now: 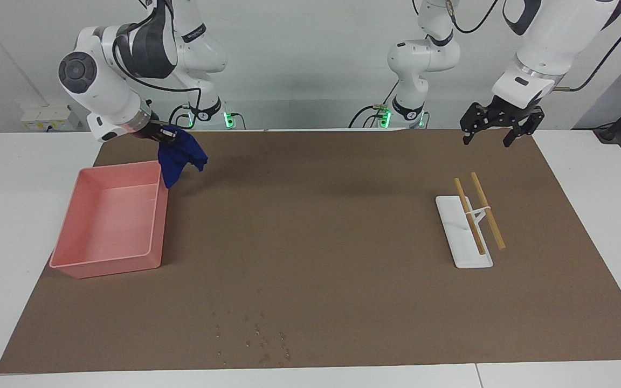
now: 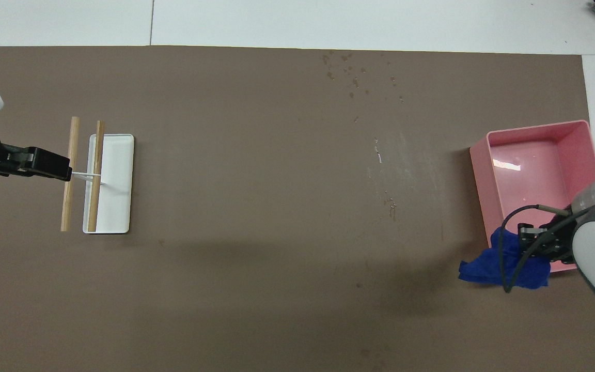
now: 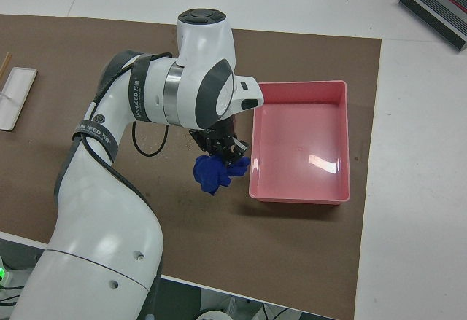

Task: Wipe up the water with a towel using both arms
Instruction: 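Move the cloth into the pink bin and open the right gripper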

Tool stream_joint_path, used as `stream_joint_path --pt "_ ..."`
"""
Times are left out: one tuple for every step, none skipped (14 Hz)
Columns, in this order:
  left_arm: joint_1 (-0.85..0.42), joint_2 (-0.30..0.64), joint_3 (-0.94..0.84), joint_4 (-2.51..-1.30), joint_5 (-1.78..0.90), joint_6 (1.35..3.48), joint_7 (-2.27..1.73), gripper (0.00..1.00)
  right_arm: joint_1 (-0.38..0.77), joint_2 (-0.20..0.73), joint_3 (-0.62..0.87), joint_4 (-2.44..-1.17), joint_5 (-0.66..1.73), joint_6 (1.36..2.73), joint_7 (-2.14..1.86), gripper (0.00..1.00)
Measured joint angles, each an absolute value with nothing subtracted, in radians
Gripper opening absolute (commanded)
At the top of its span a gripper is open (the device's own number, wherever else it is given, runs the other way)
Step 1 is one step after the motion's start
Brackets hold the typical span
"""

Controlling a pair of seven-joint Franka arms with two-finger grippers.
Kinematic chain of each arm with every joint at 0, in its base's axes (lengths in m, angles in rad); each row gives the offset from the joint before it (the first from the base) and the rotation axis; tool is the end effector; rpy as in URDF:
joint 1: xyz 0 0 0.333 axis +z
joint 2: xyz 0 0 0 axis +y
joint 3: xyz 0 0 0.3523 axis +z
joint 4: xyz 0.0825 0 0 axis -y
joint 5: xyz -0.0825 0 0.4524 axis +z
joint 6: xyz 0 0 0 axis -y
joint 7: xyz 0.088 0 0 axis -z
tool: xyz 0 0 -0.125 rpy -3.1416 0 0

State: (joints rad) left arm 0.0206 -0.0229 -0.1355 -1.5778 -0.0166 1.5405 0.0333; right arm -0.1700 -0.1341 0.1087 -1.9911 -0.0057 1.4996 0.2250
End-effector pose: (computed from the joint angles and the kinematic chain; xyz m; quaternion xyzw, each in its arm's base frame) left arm 0.6073 -0.0732 0.6504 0.9972 -0.0742 -0.0076 0.0065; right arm 0.5299 -0.0314 0.4963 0.9737 -0.1418 -0.1767 0.0244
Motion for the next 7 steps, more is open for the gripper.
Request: stream_joint_path --pt "0.021 -0.023 -0.135 -1.578 -0.017 1.540 0.033 1.00 -0.186 -0.127 0.106 -1.972 -0.043 1.520 0.175 0.00" --pt "0.021 -0.023 -0.135 -1.578 -0.017 1.540 0.033 1.00 -0.212 -0.119 0.104 -1.959 -0.068 1.561 0.117 0.00" --pt "0.021 -0.023 -0.135 -1.578 -0.017 1.540 0.033 1.00 -0.245 -0.111 0.102 -1.954 -0.078 1.611 0.057 0.00" --pt "0.021 -0.023 -0.135 -1.578 -0.017 1.540 0.033 1.00 -0.281 -0.103 0.100 -1.953 -0.084 1.657 -0.002 0.00" --pt "0.021 -0.023 -0.135 -1.578 -0.017 1.540 0.033 1.00 -0.314 -0.095 0.098 -1.953 -0.096 1.691 -0.053 0.00" --pt "0.021 -0.023 -0.135 -1.578 -0.017 1.540 0.033 1.00 -0.345 -0.086 0.096 -1.953 -0.116 1.727 -0.098 0.00" --pt "0.021 -0.023 -0.135 -1.578 -0.017 1.540 0.033 1.00 -0.370 -0.077 0.096 -1.953 -0.126 1.759 -0.131 0.00"
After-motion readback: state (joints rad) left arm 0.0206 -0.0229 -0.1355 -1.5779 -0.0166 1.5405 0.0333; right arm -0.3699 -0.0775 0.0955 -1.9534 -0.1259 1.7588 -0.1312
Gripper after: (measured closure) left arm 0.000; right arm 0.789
